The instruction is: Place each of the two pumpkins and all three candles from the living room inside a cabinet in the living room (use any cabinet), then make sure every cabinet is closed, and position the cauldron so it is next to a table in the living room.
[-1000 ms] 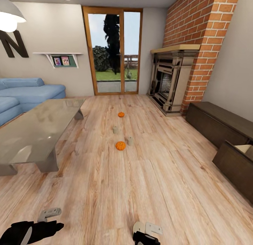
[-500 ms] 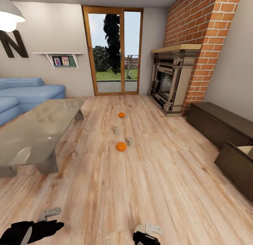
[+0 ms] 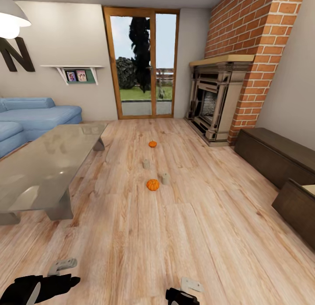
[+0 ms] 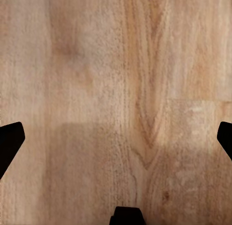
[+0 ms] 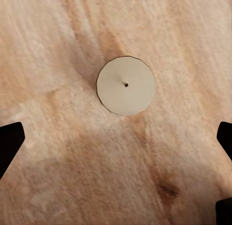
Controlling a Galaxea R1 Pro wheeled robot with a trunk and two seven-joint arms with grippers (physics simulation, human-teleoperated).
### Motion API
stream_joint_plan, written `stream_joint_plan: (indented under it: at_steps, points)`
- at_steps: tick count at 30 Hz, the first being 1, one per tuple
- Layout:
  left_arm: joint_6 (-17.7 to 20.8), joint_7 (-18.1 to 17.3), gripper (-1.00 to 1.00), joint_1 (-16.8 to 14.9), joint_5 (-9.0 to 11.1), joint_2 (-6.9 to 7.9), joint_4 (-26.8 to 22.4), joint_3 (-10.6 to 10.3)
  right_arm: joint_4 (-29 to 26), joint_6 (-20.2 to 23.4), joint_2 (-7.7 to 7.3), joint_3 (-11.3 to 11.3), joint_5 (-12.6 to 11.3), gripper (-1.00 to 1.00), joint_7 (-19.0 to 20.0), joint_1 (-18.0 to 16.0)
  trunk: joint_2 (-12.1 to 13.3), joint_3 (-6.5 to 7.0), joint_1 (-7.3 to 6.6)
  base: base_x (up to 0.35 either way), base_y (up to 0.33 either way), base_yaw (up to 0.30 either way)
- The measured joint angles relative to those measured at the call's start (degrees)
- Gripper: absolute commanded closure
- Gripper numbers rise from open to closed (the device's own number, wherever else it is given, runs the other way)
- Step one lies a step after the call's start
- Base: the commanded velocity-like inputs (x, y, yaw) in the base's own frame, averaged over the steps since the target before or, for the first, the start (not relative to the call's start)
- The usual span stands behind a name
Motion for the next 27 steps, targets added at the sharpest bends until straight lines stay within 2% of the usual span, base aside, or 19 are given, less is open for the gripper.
stream_joint_plan:
  at_steps: [12,23,27]
  points:
    - [0.0,0.0,-1.00,0.0,-0.1,-0.04,0.0,-0.2,0.0,0.0,0.00,0.0,0.0,-1.00,0.0,0.0,0.0,0.00,0.00,0.041,-0.076,0.000]
    - [0.2,-0.2,-1.00,0.0,0.1,-0.09,-0.1,0.1,0.0,-0.5,0.00,0.0,0.0,-1.00,0.0,0.0,0.0,0.00,0.00,0.001,-0.009,0.000]
    - [0.5,-0.2,-1.00,0.0,0.1,-0.09,-0.6,0.1,0.0,-1.0,0.00,0.0,0.1,-1.00,0.0,0.0,-1.6,-0.71,0.88,0.000,0.000,0.000]
